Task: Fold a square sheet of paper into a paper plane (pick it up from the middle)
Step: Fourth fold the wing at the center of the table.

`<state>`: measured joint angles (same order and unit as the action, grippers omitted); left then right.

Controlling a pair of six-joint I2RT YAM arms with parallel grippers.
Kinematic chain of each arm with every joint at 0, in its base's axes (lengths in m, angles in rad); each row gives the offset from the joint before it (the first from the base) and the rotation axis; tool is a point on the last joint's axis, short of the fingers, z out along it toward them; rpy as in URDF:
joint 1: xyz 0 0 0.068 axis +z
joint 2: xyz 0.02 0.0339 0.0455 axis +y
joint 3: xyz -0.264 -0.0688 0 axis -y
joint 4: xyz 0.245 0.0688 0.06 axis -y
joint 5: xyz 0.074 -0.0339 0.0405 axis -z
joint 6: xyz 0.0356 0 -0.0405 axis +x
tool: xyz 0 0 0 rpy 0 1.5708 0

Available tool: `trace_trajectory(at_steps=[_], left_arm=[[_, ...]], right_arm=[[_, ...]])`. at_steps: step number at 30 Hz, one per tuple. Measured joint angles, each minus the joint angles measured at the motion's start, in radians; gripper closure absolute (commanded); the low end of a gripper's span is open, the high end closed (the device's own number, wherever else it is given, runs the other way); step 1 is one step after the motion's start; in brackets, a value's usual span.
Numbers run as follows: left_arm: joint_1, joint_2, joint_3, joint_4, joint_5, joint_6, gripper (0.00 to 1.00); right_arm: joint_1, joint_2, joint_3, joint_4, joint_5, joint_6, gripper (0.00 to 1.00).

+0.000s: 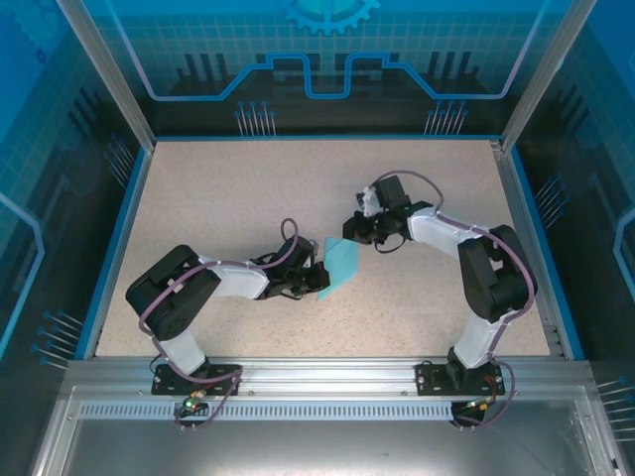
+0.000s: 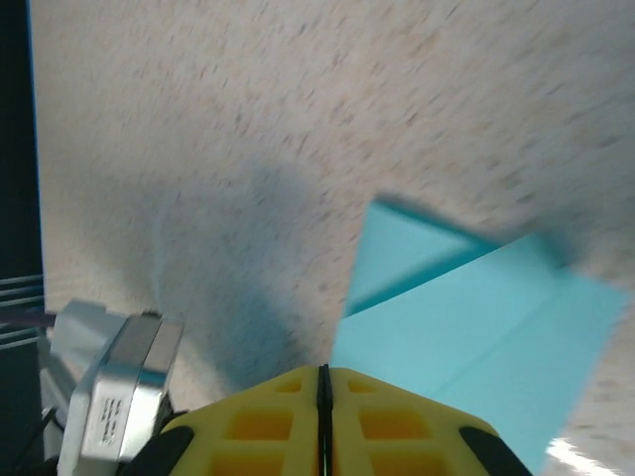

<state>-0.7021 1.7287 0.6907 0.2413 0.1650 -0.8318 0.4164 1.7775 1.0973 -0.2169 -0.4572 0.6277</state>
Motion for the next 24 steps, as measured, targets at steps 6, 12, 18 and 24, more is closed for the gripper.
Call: trace_trajectory(at_steps=[6,12,18,24], left_arm=[[0.0,0.0,0.018,-0.03,0.001,0.016,1.0],[0.001,0.0,0.021,-0.037,0.005,0.023,1.0],[0.001,-0.008,0.021,-0.044,0.008,0.026,1.0],[0.001,-0.071,0.006,-0.143,0.015,0.03,0.96]], right_arm=[[0.056,0.047,-0.062,0.031,-0.029,0.056,0.9],[0.068,0.127,-0.064,0.068,-0.043,0.08,0.9],[0.074,0.153,-0.064,0.072,-0.028,0.079,0.92],[0.074,0.153,-0.068,0.074,-0.026,0.079,0.92]])
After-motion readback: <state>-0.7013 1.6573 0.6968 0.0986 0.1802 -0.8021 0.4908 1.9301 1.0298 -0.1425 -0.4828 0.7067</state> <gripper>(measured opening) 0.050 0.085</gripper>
